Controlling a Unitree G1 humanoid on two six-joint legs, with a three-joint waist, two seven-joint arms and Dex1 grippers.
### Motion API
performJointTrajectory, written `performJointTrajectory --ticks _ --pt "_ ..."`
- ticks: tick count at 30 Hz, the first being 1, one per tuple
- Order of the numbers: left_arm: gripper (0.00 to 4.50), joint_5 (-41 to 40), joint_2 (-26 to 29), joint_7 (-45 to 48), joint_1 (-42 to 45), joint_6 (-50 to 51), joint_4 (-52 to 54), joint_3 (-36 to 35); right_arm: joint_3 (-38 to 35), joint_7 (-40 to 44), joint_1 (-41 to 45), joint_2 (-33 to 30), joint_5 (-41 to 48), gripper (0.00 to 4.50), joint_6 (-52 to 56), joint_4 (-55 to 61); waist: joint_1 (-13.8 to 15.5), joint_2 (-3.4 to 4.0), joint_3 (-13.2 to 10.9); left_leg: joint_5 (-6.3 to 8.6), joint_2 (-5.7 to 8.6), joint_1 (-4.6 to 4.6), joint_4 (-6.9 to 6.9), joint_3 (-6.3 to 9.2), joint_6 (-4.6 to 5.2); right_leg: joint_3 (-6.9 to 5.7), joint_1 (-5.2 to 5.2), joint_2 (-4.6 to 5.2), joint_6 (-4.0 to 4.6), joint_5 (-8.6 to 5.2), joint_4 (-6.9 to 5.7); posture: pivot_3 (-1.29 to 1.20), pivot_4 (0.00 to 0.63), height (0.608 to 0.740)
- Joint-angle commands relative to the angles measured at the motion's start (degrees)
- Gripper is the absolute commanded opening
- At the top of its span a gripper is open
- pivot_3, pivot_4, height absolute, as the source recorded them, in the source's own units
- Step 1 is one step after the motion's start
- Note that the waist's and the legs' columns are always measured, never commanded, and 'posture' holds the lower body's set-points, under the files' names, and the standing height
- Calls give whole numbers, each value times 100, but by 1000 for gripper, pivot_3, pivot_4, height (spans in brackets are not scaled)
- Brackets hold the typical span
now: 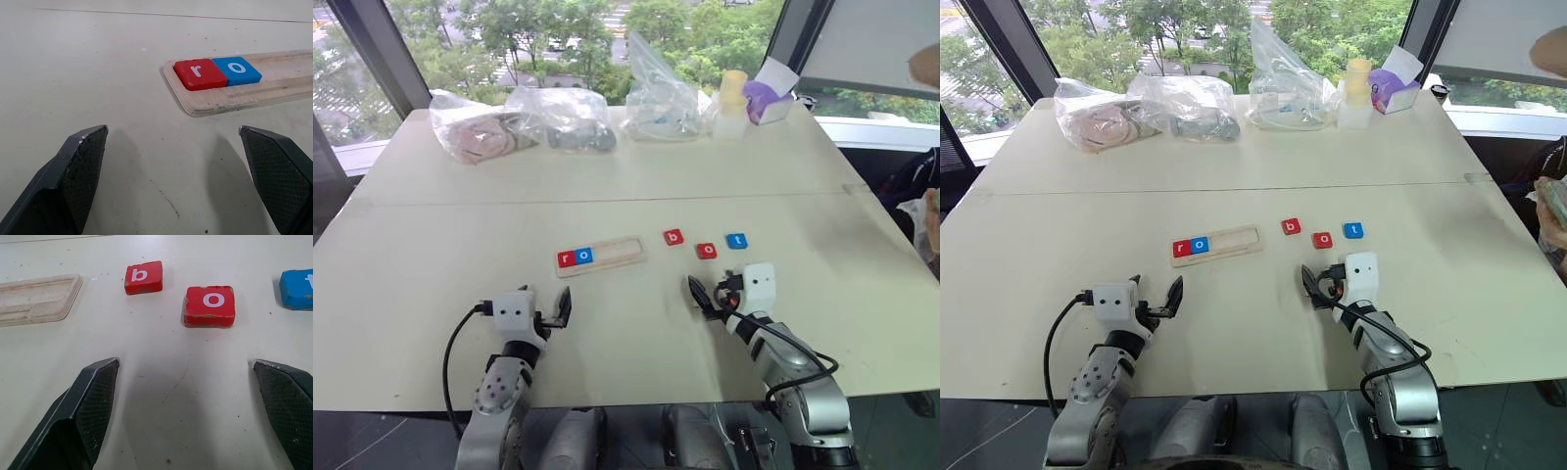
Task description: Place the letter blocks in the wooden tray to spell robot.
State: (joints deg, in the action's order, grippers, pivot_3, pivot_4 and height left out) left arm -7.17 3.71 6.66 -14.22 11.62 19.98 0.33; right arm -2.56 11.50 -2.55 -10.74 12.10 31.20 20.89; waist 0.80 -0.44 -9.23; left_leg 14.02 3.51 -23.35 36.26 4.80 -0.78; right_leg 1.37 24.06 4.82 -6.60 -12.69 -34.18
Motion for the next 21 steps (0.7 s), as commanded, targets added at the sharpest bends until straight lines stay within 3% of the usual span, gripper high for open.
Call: performJointTrajectory --ticks 1,21 --pt "4500 -30 43 150 -19 -71 -75 87 -40 -25 -58 -11 -5 4435 -10 22 -1 0 0 0 0 0 0 0 0 0 0 0 0 0 0 0 150 740" --pt "4500 -33 21 101 -67 -311 -246 -48 170 111 87 -93 -112 4435 -93 -64 -12 5 3 -2 -1 4 0 0 3 0 -1 -5 19 12 -4 0 150 740"
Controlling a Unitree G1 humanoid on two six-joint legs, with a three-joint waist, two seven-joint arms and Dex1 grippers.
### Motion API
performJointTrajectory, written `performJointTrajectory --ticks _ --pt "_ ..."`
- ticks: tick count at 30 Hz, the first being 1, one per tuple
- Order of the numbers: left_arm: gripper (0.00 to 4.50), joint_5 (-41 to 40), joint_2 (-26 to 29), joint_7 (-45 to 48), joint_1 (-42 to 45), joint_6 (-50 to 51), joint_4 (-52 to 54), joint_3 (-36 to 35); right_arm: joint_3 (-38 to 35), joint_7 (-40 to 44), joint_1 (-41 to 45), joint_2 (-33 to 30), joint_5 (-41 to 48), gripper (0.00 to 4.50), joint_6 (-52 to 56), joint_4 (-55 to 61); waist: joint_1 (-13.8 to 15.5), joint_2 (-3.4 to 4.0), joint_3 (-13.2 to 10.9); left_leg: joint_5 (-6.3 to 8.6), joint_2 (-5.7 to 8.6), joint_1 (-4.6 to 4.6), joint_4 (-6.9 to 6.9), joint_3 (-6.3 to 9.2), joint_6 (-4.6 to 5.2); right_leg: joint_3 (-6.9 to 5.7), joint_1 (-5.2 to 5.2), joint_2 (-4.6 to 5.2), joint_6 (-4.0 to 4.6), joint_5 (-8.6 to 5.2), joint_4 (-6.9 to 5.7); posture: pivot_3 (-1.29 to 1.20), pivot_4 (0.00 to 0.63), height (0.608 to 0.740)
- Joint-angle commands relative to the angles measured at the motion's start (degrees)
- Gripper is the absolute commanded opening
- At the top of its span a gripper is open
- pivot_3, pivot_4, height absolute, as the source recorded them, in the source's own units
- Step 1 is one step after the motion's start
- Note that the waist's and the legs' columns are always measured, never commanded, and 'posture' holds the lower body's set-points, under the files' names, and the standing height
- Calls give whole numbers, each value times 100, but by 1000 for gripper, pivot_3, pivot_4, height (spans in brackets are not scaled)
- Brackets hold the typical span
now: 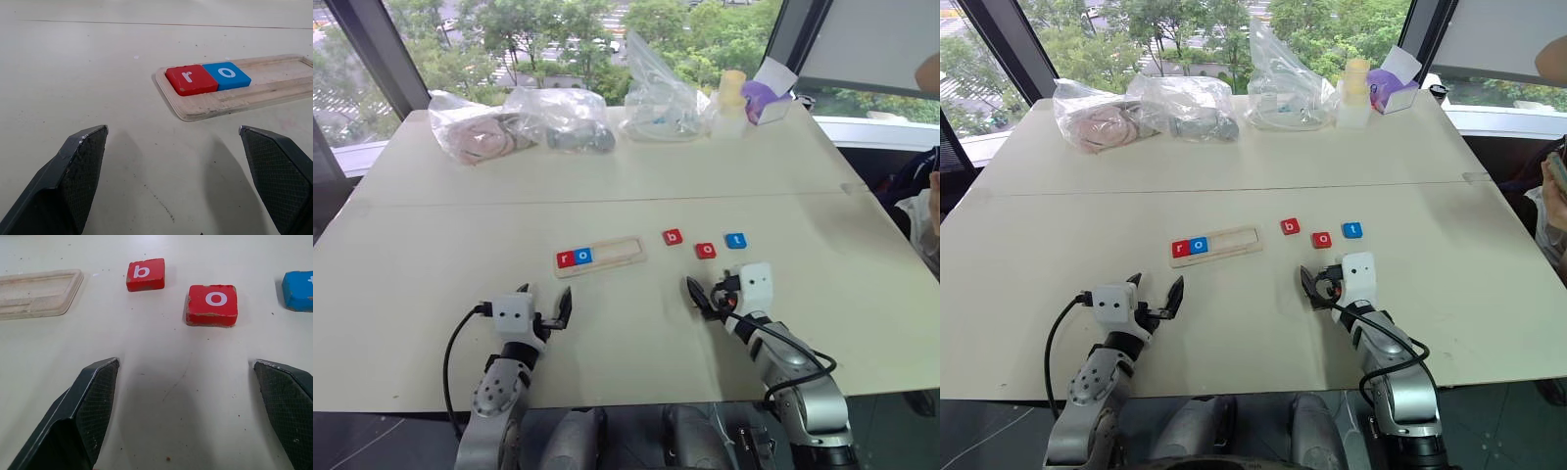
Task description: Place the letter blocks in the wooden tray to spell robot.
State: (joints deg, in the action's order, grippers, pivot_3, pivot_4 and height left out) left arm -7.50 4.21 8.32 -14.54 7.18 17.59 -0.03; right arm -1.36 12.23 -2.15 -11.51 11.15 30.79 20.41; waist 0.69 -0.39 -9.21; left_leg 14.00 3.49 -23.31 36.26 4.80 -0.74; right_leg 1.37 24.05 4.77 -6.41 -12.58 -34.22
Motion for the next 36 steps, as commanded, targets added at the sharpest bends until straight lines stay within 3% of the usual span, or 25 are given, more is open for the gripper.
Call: performJointTrajectory --ticks 1,7,11,18,21,25,29,36 --pt "4500 6 -40 -99 -36 161 16 -18 47 43 55 -17 -21 4435 -58 -22 -2 0 0 0 0 0 0 0 0 0 0 0 0 0 0 0 150 740" --pt "4500 23 31 -88 -29 257 167 -20 76 103 117 -92 -147 4435 -247 -92 -3 0 0 0 0 0 0 0 0 0 0 -2 1 1 0 0 150 740" --pt "4500 -157 481 325 72 359 430 -195 110 665 262 -610 -91 4435 -251 54 -7 4 -4 -1 0 -1 0 -1 1 0 2 -5 2 1 -1 0 150 740" --pt "4500 -1203 2059 2161 571 1028 476 -565 89 2665 1039 -2260 881 4435 353 713 -20 16 -25 -3 -3 -3 0 -3 2 -1 5 -9 4 2 -3 0 150 740" --pt "4500 -1836 2916 3097 1233 1334 113 -974 23 3435 1518 -2977 1123 4435 343 638 -1 6 -43 -3 -3 -7 1 -2 3 -4 7 -9 5 2 -1 0 150 740" --pt "4500 -2078 3665 4165 2095 1387 -805 -1019 131 4016 1934 -3461 1161 4435 170 456 -5 4 -48 -3 -3 -5 3 -3 3 -8 3 -7 5 3 -1 0 150 740" --pt "4500 -1699 4232 5863 3363 845 -2534 -420 254 4312 2310 -3553 1118 4435 51 357 -14 -1 -55 -3 -3 -9 -2 -11 3 -5 12 -6 3 4 3 0 150 740" --pt "4500 -850 3863 7086 5070 -292 -5054 425 337 4255 2339 -3543 1023 4435 102 611 -1 -6 -60 -5 0 -12 -1 -15 2 -2 17 -3 -17 16 -1 0 150 740"
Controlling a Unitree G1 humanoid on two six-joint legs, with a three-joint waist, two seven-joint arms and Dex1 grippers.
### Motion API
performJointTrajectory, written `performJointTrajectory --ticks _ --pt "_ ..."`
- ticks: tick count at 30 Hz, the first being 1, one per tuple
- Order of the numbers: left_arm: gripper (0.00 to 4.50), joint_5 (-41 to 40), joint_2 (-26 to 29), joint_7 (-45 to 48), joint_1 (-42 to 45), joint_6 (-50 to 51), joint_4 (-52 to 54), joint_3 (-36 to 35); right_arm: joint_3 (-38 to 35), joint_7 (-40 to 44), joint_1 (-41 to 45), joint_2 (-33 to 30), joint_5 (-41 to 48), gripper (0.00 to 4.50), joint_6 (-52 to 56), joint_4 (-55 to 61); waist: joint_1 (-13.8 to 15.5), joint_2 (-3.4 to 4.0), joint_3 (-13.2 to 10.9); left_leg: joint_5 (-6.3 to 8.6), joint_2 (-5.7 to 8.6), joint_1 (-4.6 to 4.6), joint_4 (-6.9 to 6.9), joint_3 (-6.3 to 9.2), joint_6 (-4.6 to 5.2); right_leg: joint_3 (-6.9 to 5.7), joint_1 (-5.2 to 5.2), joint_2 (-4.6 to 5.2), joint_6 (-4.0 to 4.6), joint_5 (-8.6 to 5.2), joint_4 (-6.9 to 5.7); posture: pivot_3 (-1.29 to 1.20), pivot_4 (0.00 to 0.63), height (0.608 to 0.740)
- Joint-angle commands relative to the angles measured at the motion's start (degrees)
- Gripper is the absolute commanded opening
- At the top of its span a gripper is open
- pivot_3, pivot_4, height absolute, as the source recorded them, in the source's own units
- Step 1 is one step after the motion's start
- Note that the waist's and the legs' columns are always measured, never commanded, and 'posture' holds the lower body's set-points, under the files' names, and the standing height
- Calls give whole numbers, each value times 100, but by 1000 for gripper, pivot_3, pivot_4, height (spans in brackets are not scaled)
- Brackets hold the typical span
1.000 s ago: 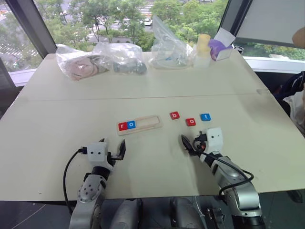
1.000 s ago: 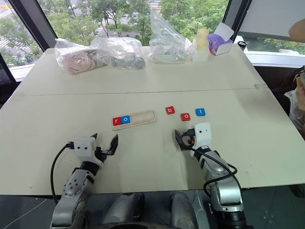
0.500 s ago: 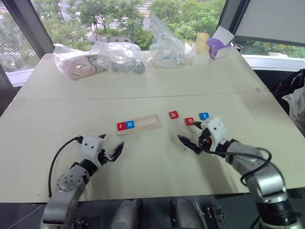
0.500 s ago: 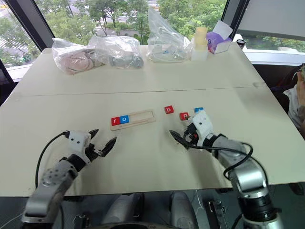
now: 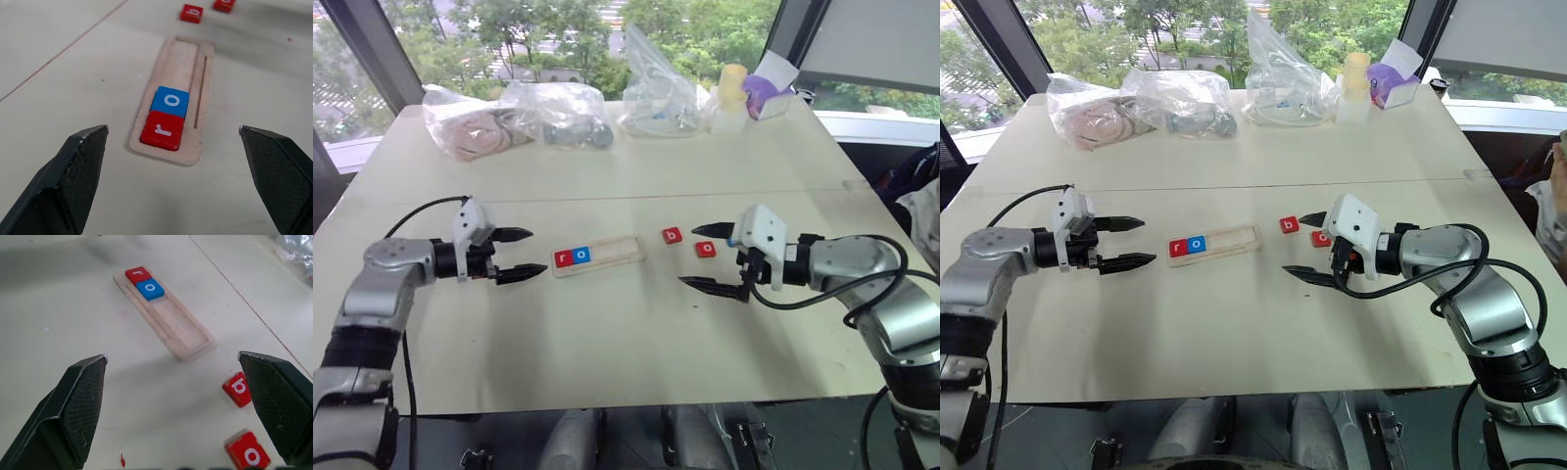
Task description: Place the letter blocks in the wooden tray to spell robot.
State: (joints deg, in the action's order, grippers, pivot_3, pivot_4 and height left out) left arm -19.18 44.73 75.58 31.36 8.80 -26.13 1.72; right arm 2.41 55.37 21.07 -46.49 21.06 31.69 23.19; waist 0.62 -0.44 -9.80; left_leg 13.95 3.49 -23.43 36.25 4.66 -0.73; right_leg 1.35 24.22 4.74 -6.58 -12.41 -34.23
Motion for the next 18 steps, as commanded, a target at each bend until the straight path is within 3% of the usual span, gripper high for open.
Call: performJointTrajectory --ticks 1,11,18 --pt "4500 424 -311 441 682 -597 -969 331 -66 -83 -36 -68 57 4435 69 458 20 -7 -4 0 0 -1 0 1 0 -1 2 -1 -2 1 -1 0 150 740" --pt "4500 1135 -906 644 1595 -1756 -2727 547 -322 -378 -314 -102 219 4435 456 1012 2 -19 -11 0 -1 -5 3 3 0 0 11 -2 -6 3 -14 0 150 740" --pt "4500 1392 -1058 612 1781 -2152 -3259 526 -348 -538 -333 -119 309 4435 601 1160 1 -22 -13 0 0 -5 7 3 1 0 11 -2 -7 4 -19 0 150 740"
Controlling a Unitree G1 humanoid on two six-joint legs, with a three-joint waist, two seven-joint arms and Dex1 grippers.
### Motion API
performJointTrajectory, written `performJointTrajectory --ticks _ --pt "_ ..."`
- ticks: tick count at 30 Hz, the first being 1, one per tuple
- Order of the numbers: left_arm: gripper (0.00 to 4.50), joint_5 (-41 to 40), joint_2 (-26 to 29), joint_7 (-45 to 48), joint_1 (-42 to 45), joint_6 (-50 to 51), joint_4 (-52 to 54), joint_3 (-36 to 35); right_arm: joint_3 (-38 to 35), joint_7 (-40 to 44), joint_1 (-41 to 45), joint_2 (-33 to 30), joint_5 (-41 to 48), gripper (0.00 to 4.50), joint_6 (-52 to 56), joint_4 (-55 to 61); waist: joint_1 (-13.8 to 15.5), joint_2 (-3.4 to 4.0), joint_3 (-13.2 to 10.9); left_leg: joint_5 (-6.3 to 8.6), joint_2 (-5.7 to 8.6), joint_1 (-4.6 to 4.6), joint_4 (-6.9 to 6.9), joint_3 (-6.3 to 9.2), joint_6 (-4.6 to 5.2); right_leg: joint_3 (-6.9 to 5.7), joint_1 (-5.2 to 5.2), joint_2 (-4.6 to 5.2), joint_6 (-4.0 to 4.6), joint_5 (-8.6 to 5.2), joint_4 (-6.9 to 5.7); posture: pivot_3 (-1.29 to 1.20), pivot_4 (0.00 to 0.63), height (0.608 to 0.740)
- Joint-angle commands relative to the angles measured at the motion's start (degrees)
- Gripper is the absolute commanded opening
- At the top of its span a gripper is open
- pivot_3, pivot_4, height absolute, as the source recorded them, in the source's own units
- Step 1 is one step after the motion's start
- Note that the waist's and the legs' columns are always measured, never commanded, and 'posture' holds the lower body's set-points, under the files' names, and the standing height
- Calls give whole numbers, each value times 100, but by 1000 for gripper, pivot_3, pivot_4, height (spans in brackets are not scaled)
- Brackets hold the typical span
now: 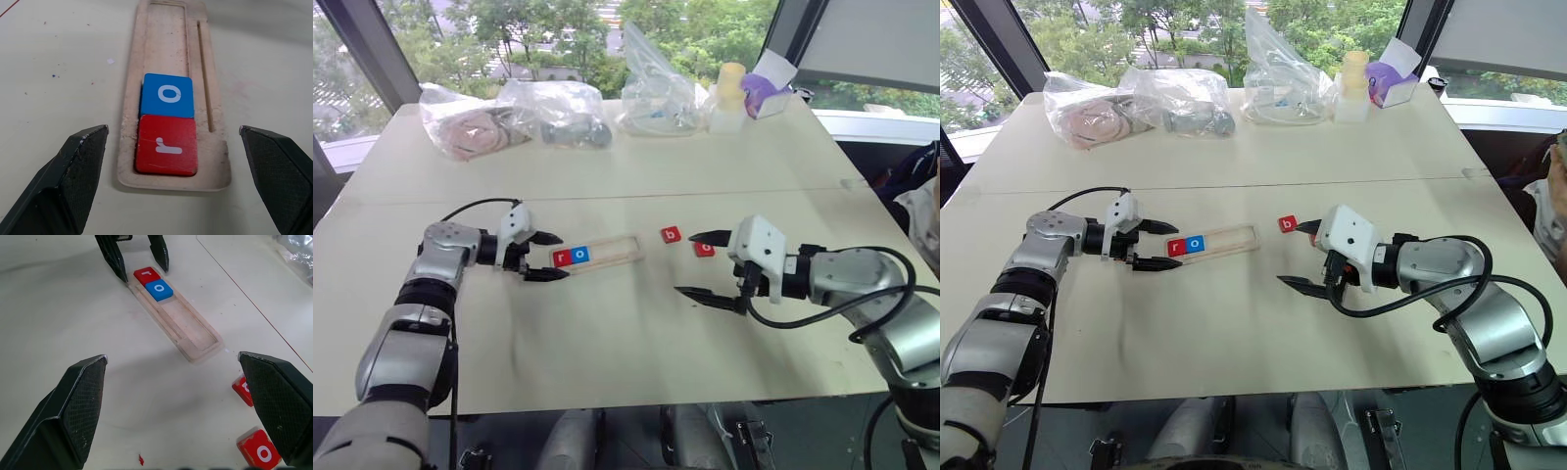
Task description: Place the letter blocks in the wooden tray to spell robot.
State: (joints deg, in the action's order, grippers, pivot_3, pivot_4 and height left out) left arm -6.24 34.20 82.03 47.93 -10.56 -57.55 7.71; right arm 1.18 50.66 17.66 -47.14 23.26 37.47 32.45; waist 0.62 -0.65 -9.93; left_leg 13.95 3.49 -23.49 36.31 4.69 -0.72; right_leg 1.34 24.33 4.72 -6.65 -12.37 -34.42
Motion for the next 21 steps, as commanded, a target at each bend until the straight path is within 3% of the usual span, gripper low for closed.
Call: performJointTrajectory --ticks 1,21 --pt "4500 127 -14 -63 135 -249 -177 -85 -223 -84 11 -56 103 4435 34 246 1 0 0 0 0 0 0 0 0 0 0 0 0 0 -1 0 150 740" --pt "4500 680 121 -480 -95 -820 -666 29 -167 -163 71 -61 158 4435 74 307 -23 0 1 2 -2 3 73 4 4 0 -1 -4 1 -1 -80 0 150 740"
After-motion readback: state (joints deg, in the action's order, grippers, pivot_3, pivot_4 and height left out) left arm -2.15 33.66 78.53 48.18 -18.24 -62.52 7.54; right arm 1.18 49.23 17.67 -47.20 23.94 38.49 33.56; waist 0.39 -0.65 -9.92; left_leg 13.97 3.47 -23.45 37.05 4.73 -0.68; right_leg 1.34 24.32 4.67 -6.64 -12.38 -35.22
